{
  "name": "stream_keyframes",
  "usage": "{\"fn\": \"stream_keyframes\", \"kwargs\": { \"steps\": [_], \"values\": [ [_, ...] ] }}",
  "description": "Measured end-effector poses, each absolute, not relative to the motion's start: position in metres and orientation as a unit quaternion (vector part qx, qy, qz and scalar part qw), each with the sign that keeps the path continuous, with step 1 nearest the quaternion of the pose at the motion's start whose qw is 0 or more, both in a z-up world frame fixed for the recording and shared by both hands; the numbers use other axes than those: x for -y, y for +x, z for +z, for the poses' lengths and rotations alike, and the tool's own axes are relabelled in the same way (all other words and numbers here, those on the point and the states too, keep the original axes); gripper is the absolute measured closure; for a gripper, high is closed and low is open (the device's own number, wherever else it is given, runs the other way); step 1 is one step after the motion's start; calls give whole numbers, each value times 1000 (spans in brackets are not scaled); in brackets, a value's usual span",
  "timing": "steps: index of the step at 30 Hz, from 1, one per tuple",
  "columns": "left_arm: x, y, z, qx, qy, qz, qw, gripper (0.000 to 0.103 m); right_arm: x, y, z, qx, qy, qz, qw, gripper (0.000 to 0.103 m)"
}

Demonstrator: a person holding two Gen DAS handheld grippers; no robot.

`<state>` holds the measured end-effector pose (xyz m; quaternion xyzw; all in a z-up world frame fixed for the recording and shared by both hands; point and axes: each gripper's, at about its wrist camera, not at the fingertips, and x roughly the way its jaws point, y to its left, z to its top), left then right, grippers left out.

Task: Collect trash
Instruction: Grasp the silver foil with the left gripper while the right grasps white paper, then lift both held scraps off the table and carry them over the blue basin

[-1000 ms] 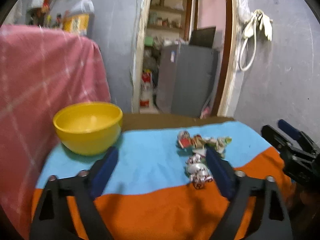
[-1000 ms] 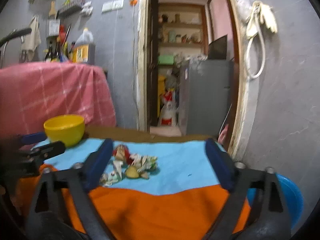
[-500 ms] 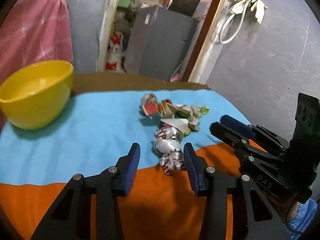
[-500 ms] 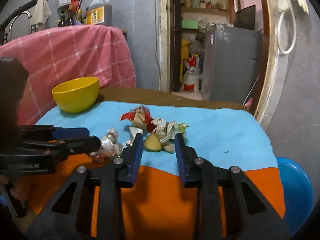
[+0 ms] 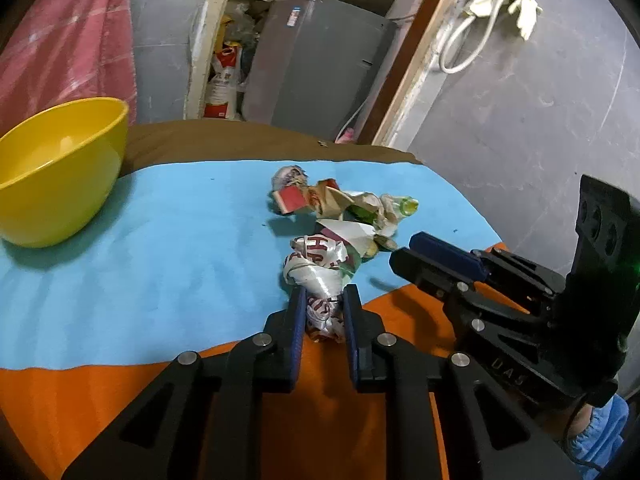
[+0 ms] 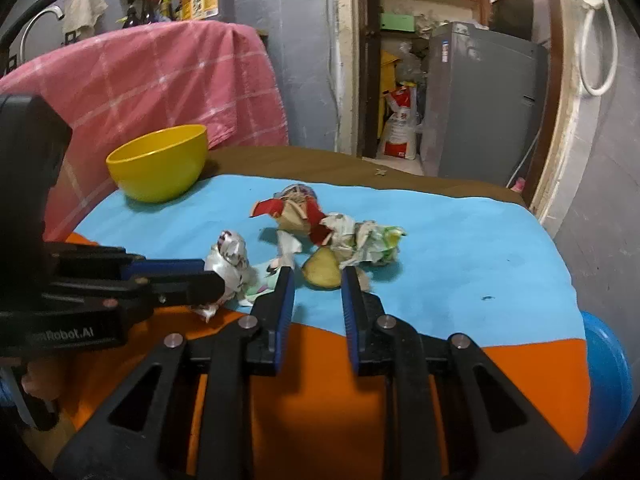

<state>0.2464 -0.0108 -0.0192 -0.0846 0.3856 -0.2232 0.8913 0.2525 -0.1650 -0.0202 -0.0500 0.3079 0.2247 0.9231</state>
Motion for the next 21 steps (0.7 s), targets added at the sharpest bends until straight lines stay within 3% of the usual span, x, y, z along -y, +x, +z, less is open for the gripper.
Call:
{"fn": "stream_keyframes", "kwargs": {
  "steps": [13,15,17,21],
  "values": [
    [-12,247,-13,-386,-102,-174,900,88,132,283,-23,-363,-101,245,893,15],
    [-13,246,-13,-385,-103,-169,901,88,126,287,-28,-377,-114,245,886,18],
    [-14,244,-12,-384,-105,-165,902,88,122,287,-31,-380,-126,244,883,33],
    [-11,242,-11,-384,-104,-160,903,88,125,282,-30,-370,-120,241,889,36]
  ]
}}
